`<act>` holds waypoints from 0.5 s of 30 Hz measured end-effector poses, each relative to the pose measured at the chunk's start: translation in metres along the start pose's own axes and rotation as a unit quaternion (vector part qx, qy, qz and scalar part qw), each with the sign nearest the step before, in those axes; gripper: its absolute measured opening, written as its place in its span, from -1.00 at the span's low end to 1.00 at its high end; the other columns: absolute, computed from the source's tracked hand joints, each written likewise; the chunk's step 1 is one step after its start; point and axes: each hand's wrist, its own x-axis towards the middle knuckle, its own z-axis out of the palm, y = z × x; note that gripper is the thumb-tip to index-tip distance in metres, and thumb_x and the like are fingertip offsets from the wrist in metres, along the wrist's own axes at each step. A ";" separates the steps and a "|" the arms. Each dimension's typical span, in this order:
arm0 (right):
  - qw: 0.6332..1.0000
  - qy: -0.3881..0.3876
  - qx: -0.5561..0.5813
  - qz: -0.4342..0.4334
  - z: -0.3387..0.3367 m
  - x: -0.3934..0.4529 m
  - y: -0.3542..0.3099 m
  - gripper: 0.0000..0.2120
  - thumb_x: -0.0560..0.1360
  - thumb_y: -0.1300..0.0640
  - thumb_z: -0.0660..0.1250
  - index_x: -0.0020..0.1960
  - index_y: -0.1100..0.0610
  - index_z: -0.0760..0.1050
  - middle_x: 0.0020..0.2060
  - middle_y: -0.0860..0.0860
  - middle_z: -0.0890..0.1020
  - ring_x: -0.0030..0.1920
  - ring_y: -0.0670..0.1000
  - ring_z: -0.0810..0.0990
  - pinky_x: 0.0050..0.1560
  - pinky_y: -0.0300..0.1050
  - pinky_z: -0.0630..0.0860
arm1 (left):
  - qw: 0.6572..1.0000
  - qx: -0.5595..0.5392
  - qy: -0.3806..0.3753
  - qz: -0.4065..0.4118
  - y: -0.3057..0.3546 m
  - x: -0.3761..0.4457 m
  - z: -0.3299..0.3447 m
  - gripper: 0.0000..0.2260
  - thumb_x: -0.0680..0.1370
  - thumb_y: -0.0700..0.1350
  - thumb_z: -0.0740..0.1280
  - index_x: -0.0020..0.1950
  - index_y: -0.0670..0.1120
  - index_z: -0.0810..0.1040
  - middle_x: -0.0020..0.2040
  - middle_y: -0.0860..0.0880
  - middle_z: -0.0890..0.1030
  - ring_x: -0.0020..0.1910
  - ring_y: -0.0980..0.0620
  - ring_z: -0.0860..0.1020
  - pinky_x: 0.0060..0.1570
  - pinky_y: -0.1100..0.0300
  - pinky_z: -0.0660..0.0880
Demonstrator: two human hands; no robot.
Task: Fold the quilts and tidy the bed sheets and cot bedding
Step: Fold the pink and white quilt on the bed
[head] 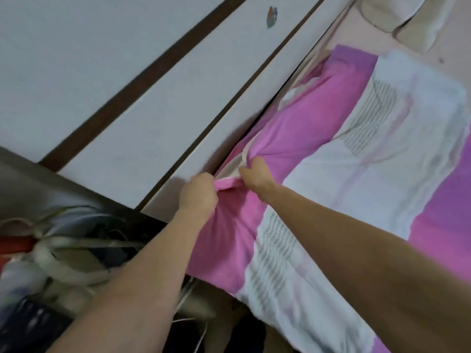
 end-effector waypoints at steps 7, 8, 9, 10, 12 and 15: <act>0.973 -0.117 0.191 0.060 -0.009 -0.004 0.050 -0.76 0.60 0.20 0.23 0.25 0.03 0.39 -0.13 0.05 0.52 -0.21 -0.02 0.50 -0.08 -0.12 0.50 | 0.977 0.164 -0.133 -0.019 -0.015 0.011 0.023 -0.71 0.55 -0.22 0.18 0.27 -0.16 0.41 0.28 -0.19 0.39 0.29 -0.17 0.38 0.24 0.01 0.38; 0.978 -0.090 0.180 0.063 -0.018 -0.003 0.054 -0.84 0.59 0.23 0.22 0.16 0.11 0.46 -0.18 0.06 0.51 -0.25 0.01 0.49 -0.14 -0.11 0.49 | 0.977 0.162 -0.136 -0.019 -0.010 0.012 0.023 -0.70 0.54 -0.21 0.18 0.27 -0.16 0.41 0.27 -0.20 0.40 0.28 -0.17 0.39 0.24 0.01 0.38; 0.984 -0.060 0.158 0.061 -0.031 0.000 0.057 -0.87 0.58 0.25 0.21 0.07 0.19 0.51 -0.23 0.09 0.51 -0.26 0.05 0.49 -0.15 -0.05 0.49 | 0.980 0.144 -0.138 -0.014 0.001 0.016 0.020 -0.70 0.55 -0.20 0.19 0.28 -0.17 0.41 0.27 -0.20 0.40 0.28 -0.18 0.40 0.24 -0.01 0.39; 0.989 -0.035 0.132 0.060 -0.046 0.004 0.060 -0.87 0.57 0.27 0.20 0.00 0.25 0.52 -0.26 0.12 0.51 -0.25 0.09 0.50 -0.14 0.01 0.50 | 0.983 0.119 -0.138 -0.012 0.014 0.021 0.016 -0.69 0.55 -0.19 0.19 0.29 -0.18 0.41 0.28 -0.21 0.40 0.28 -0.20 0.41 0.24 -0.03 0.40; 0.996 0.000 0.078 0.047 -0.082 0.015 0.058 -0.84 0.54 0.29 0.18 -0.06 0.32 0.53 -0.24 0.18 0.52 -0.19 0.13 0.53 -0.03 0.11 0.52 | 0.989 0.064 -0.134 -0.002 0.045 0.037 0.006 -0.67 0.57 -0.13 0.21 0.32 -0.19 0.40 0.31 -0.21 0.40 0.29 -0.21 0.42 0.22 -0.05 0.41; 0.998 0.050 0.012 0.040 -0.134 0.035 0.051 -0.80 0.52 0.27 0.19 0.03 0.29 0.56 -0.12 0.17 0.58 -0.05 0.17 0.57 0.14 0.14 0.51 | 0.993 0.023 -0.103 0.052 0.091 0.061 -0.008 -0.66 0.58 -0.07 0.24 0.31 -0.18 0.41 0.33 -0.20 0.41 0.30 -0.20 0.41 0.25 -0.05 0.41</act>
